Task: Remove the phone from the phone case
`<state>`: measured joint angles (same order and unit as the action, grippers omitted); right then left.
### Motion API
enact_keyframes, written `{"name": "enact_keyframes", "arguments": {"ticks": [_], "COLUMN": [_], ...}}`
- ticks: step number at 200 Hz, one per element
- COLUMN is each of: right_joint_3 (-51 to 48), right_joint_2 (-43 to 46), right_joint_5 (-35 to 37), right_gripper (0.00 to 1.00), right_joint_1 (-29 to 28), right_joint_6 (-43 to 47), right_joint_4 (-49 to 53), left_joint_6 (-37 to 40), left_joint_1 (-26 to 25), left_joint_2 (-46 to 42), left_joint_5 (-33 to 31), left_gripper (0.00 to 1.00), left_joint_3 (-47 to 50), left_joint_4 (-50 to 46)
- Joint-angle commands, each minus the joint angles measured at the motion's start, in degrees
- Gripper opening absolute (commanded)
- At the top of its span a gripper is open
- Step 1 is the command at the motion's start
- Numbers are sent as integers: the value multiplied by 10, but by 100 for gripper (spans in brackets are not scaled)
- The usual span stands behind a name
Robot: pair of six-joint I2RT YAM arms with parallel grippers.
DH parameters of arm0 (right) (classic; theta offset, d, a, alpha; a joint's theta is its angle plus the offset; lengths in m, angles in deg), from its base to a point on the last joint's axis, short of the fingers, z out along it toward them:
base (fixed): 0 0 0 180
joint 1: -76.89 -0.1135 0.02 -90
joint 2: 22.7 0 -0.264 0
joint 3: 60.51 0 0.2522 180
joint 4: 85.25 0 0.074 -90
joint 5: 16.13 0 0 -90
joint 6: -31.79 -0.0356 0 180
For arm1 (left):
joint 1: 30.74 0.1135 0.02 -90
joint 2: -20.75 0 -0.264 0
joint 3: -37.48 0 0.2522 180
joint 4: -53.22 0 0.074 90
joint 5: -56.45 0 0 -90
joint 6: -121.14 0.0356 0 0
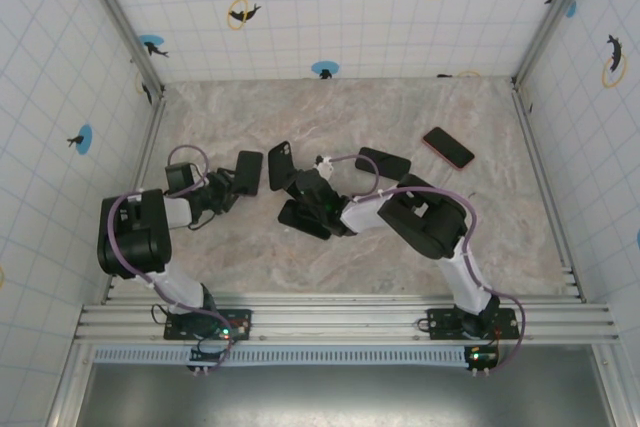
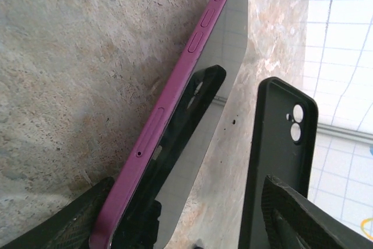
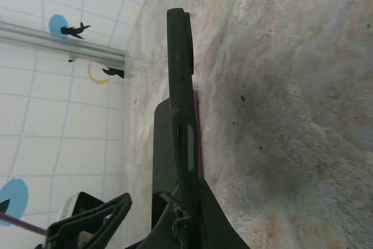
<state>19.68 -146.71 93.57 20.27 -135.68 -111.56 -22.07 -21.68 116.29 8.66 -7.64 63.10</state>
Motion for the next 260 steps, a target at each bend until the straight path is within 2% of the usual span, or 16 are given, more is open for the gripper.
{"name": "enact_keyframes", "arguments": {"ticks": [1, 36, 51, 88, 134, 171, 239, 260], "right_joint_3": [35, 54, 63, 91, 133, 143, 153, 160], "right_joint_2": [-21, -38, -43, -54, -67, -63, -54, -46], "right_joint_5": [34, 43, 47, 47, 40, 40, 52, 56], "right_gripper": [0, 0, 0, 4, 14, 23, 33, 40], "right_joint_1": [-8, -13, -15, -20, -27, -29, -24, -24], "right_joint_6": [-19, -23, -21, 0, 29, 62, 118, 140], "right_joint_4": [32, 42, 55, 84, 140, 158, 180, 190], "left_joint_6": [37, 44, 50, 61, 75, 78, 95, 104], "left_joint_1": [6, 8, 9, 13, 15, 16, 16, 17], "left_joint_2": [-1, -4, -7, -21, -28, -32, -40, -49], "left_joint_5": [-33, -37, -39, -46, -49, -47, -55, -62], "left_gripper": [70, 73, 78, 79, 79, 79, 79, 80], "left_joint_3": [5, 11, 11, 5, -4, -7, -30, -39], "left_joint_4": [-82, -91, -97, -119, -140, -145, -170, -182]}}
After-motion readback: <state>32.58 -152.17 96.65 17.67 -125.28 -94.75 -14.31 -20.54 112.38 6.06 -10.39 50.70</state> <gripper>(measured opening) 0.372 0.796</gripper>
